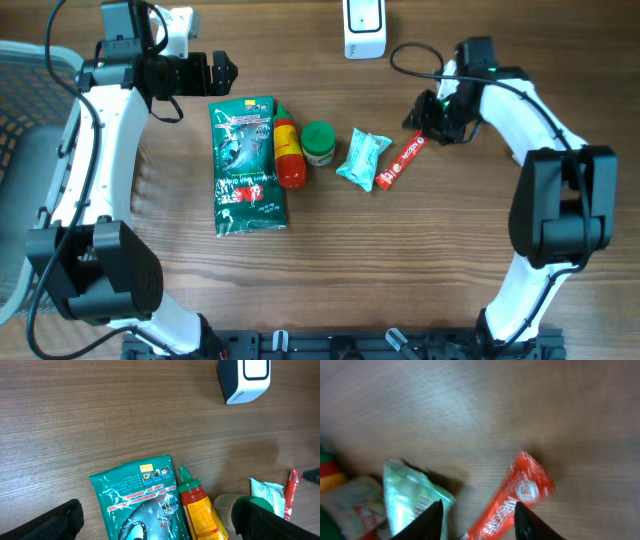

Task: Scan the item barcode
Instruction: 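Grasp the red Nescafe stick with the right gripper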

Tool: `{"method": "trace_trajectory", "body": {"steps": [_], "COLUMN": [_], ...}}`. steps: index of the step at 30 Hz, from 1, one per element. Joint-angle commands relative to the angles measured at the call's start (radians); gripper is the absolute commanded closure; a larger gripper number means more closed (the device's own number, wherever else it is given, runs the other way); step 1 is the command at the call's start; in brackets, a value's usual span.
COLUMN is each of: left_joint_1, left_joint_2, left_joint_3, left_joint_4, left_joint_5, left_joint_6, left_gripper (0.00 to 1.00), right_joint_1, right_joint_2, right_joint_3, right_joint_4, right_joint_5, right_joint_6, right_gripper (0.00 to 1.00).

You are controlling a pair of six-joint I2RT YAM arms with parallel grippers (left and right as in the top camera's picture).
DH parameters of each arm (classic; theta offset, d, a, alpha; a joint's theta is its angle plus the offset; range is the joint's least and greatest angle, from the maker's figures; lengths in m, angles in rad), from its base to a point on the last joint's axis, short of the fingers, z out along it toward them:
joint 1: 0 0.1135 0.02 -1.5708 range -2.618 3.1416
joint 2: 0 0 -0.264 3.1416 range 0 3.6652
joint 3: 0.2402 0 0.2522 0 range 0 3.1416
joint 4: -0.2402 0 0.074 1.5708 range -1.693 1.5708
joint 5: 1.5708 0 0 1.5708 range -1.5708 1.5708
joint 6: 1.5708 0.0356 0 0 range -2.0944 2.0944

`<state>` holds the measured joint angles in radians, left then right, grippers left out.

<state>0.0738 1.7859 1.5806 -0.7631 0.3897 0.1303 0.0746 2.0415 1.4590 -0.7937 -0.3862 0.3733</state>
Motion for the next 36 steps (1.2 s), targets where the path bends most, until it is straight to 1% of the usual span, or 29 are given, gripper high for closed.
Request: {"method": "trace_trajectory", "body": {"steps": [1, 2, 6, 7, 11, 14, 17, 19, 21, 23, 25, 27, 28, 29, 31, 35, 36], "left_joint_1": [0.002, 0.002, 0.002, 0.002, 0.002, 0.002, 0.002, 0.002, 0.002, 0.002, 0.002, 0.002, 0.002, 0.002, 0.002, 0.002, 0.002], "left_joint_2": [-0.013, -0.013, -0.013, -0.013, -0.013, -0.013, -0.013, -0.013, -0.013, -0.013, -0.013, -0.013, -0.013, -0.013, -0.013, -0.013, -0.013], "left_joint_3": [0.01, 0.01, 0.01, 0.01, 0.01, 0.01, 0.01, 0.01, 0.01, 0.01, 0.01, 0.01, 0.01, 0.01, 0.01, 0.01, 0.01], "left_joint_4": [0.002, 0.002, 0.002, 0.002, 0.002, 0.002, 0.002, 0.002, 0.002, 0.002, 0.002, 0.002, 0.002, 0.002, 0.002, 0.002, 0.002], "left_joint_5": [0.002, 0.002, 0.002, 0.002, 0.002, 0.002, 0.002, 0.002, 0.002, 0.002, 0.002, 0.002, 0.002, 0.002, 0.002, 0.002, 0.002], "left_joint_6": [0.019, 0.019, 0.019, 0.019, 0.019, 0.019, 0.019, 0.019, 0.019, 0.019, 0.019, 0.019, 0.019, 0.019, 0.019, 0.019, 0.019], "left_gripper": [0.0, 0.0, 0.0, 0.0, 0.0, 0.0, 0.0, 0.0, 0.0, 0.0, 0.0, 0.0, 0.0, 0.0, 0.0, 0.0, 0.0], "right_joint_1": [0.066, 0.076, 0.105, 0.105, 0.106, 0.109, 0.111, 0.107, 0.103, 0.103, 0.103, 0.103, 0.103, 0.098, 0.083, 0.078, 0.077], "right_joint_2": [0.01, 0.011, 0.015, 0.015, 0.015, 0.024, 0.028, 0.026, 0.018, -0.006, -0.026, -0.058, -0.076, -0.089, -0.089, -0.089, -0.089], "right_joint_3": [-0.008, -0.008, -0.055, -0.069, -0.078, -0.106, -0.138, -0.132, -0.113, -0.082, -0.064, -0.048, -0.048, -0.048, -0.048, -0.048, -0.048], "right_joint_4": [-0.085, -0.095, -0.063, -0.056, -0.048, -0.025, -0.023, -0.03, -0.049, -0.056, -0.056, -0.034, -0.011, 0.016, 0.031, 0.006, 0.003], "right_joint_5": [0.187, 0.187, 0.188, 0.192, 0.215, 0.215, 0.238, 0.241, 0.241, 0.242, 0.262, 0.257, 0.235, 0.158, 0.111, 0.121, 0.05], "right_joint_6": [0.134, 0.136, 0.206, 0.206, 0.206, 0.206, 0.203, 0.185, 0.117, -0.005, -0.045, -0.158, -0.22, -0.296, -0.302, -0.291, -0.347], "right_gripper": [0.58, 0.61, 0.68, 0.69, 0.8, 0.81, 0.94, 0.96, 0.95, 0.96, 0.96, 0.96, 0.96, 0.96, 0.96, 0.96, 0.96]}}
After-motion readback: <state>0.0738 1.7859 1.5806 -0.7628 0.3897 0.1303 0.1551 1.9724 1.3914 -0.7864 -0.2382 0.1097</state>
